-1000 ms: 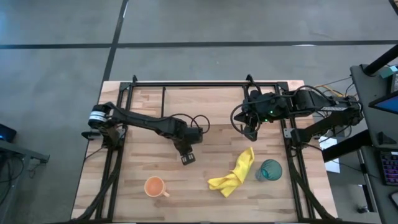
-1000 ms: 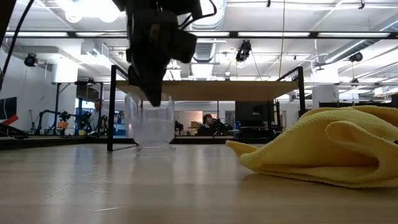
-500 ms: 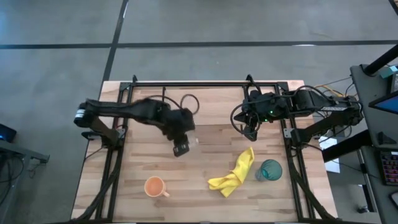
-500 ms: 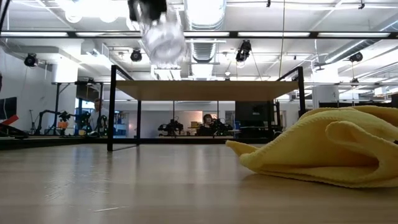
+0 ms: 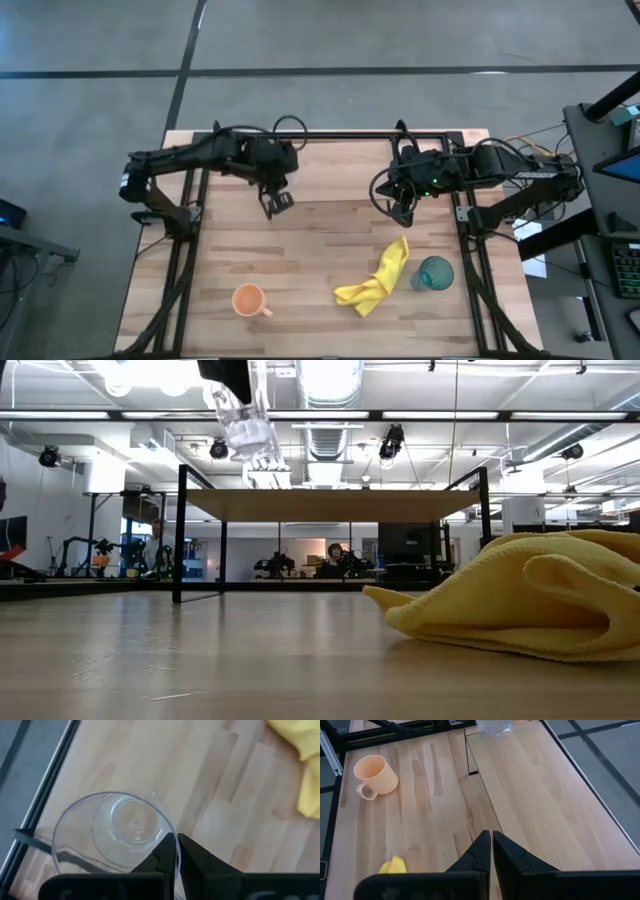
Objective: Stack small to large cups/mugs on shelf
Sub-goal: Put the transparent mug on the shelf
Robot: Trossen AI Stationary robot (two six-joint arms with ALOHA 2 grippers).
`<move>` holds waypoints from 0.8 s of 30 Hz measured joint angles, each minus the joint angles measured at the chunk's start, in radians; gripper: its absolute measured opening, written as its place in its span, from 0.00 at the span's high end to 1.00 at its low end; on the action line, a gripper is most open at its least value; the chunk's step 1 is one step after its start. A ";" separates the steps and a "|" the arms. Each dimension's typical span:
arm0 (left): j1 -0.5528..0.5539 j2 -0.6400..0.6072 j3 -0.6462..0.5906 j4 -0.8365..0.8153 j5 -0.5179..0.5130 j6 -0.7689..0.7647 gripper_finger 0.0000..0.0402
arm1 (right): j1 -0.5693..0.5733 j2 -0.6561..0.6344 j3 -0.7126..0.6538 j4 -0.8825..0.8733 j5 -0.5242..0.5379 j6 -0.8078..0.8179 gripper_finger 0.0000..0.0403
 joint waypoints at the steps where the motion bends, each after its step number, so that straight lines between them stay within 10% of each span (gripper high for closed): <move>1: 0.017 0.000 0.000 0.001 0.003 0.002 1.00 | 0.000 0.000 0.000 0.000 0.000 0.000 0.97; 24: 0.214 0.054 -0.018 -0.026 0.176 0.149 1.00 | 0.000 0.000 -0.001 0.000 0.000 0.000 0.97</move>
